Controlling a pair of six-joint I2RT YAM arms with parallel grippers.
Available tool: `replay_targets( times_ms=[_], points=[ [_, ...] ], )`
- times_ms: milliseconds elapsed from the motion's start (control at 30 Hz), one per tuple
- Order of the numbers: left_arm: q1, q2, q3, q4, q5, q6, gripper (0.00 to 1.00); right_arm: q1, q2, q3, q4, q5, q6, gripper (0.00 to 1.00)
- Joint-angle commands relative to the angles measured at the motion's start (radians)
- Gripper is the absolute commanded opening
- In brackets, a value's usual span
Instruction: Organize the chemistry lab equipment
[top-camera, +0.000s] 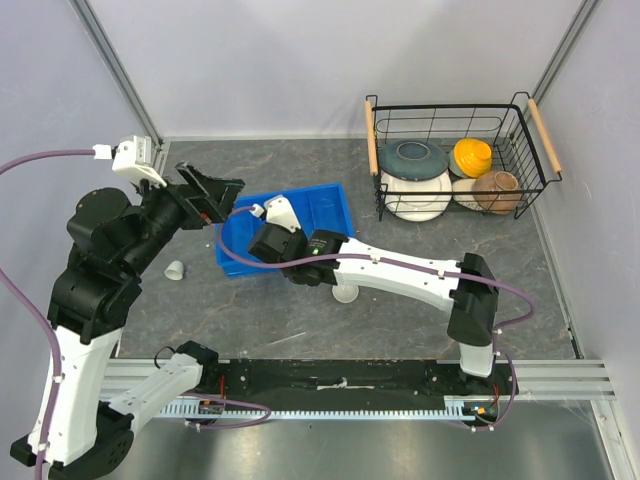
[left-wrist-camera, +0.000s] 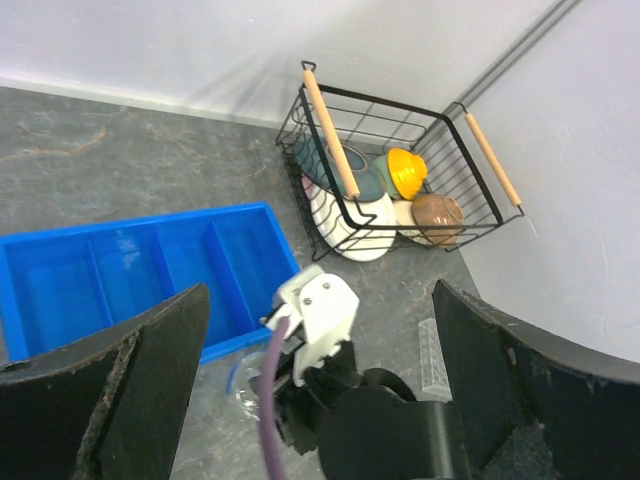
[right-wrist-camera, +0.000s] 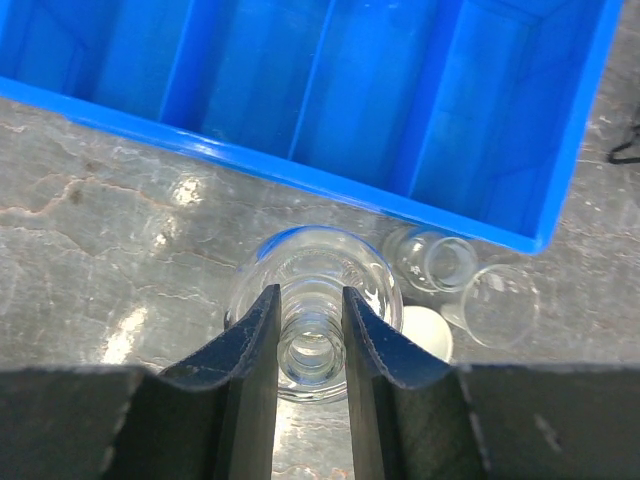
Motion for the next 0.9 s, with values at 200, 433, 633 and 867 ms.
replay_targets(
  times_ms=[200, 433, 633, 867],
  points=[
    [0.004, -0.101, -0.022, -0.094, -0.109, 0.086, 0.98, -0.059, -0.145, 0.014, -0.019, 0.134, -0.031, 0.00],
    [0.004, -0.213, -0.216, -0.142, -0.115, 0.076, 0.96, -0.203, -0.073, 0.140, -0.014, 0.085, -0.095, 0.00],
    [0.002, -0.253, -0.300, -0.156, -0.119, 0.077, 0.96, -0.301, 0.049, 0.304, -0.007, 0.030, -0.129, 0.00],
    [0.002, -0.220, -0.394, -0.134, -0.023, 0.086, 0.91, -0.401, 0.207, 0.434, -0.004, -0.080, -0.131, 0.00]
  ],
)
